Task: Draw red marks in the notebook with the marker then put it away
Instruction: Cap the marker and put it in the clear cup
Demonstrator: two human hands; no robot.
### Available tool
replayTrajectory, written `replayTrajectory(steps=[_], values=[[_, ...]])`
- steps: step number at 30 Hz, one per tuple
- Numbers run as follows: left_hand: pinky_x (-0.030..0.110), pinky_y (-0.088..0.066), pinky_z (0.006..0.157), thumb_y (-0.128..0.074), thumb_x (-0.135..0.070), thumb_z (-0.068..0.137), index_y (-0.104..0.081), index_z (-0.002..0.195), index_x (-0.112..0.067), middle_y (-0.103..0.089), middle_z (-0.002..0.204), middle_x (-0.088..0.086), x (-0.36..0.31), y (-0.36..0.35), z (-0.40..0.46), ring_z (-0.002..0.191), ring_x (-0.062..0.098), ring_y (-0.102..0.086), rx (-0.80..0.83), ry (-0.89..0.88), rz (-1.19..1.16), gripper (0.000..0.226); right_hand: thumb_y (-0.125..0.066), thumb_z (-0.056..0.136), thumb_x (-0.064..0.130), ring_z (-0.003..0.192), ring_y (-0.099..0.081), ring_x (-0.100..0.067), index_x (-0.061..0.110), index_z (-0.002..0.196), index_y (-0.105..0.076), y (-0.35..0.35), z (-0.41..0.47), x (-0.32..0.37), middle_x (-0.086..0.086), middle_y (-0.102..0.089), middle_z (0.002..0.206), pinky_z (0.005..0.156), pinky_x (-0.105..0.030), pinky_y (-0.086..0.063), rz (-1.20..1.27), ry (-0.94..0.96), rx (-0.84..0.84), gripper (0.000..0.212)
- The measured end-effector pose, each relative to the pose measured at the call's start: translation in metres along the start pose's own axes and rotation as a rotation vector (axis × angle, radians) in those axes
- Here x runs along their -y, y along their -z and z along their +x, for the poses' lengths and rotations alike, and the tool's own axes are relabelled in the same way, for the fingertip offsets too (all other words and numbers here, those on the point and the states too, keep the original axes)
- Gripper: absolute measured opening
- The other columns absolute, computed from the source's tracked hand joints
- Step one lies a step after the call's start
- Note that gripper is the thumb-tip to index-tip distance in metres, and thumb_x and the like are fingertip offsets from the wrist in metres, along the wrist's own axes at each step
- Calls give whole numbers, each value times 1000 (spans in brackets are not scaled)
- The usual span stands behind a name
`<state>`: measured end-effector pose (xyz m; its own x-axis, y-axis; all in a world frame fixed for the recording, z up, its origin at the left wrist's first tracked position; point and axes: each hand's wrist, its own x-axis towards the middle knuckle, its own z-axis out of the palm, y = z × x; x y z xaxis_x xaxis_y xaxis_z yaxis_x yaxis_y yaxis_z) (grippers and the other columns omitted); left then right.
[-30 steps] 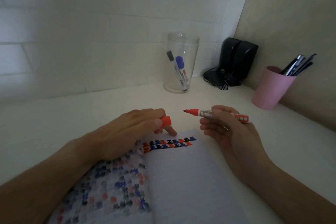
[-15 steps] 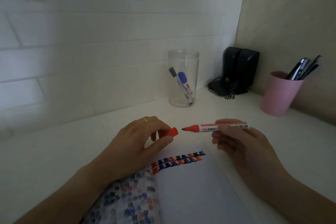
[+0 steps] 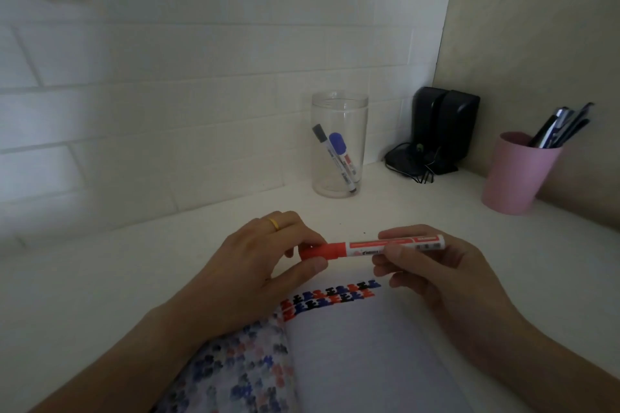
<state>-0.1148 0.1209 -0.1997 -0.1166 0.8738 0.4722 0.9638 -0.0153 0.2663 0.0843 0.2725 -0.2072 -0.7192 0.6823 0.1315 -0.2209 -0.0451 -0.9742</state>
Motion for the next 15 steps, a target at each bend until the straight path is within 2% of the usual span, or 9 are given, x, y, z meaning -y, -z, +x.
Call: replayTrajectory(steps=[7,9,12,15], values=[[19,-49,77,-52,-46,101,-69,112,-27,-56,97,-20,-5,3,-1,86,3,-56,-33,-84,-4,28,-80,68,23,81,-79,-32,8,98,-82,-2,-2,4,-22,-81,90,66,-25,-61,-69,8,71,33],[17,-50,76,-51,-45,101,-70,112,-24,-59,97,-16,-8,3,-1,85,4,-56,-27,-93,0,31,-84,64,29,81,-79,-31,7,100,-82,0,-3,4,-23,-80,91,68,-25,-61,-51,7,94,41],[14,-48,75,-47,-45,102,-70,112,-22,-60,96,-13,-11,2,-2,83,4,-55,-20,-94,6,34,-84,64,25,78,-78,-31,4,98,-82,2,-1,2,-26,-79,90,68,-24,-61,-9,-20,92,40],[8,-43,74,-45,-45,103,-71,110,-20,-61,95,-12,-13,2,-2,81,1,-51,-9,-104,26,37,-90,60,31,78,-79,-29,6,97,-82,1,-1,1,-25,-80,89,69,-24,-61,-7,-17,126,45]])
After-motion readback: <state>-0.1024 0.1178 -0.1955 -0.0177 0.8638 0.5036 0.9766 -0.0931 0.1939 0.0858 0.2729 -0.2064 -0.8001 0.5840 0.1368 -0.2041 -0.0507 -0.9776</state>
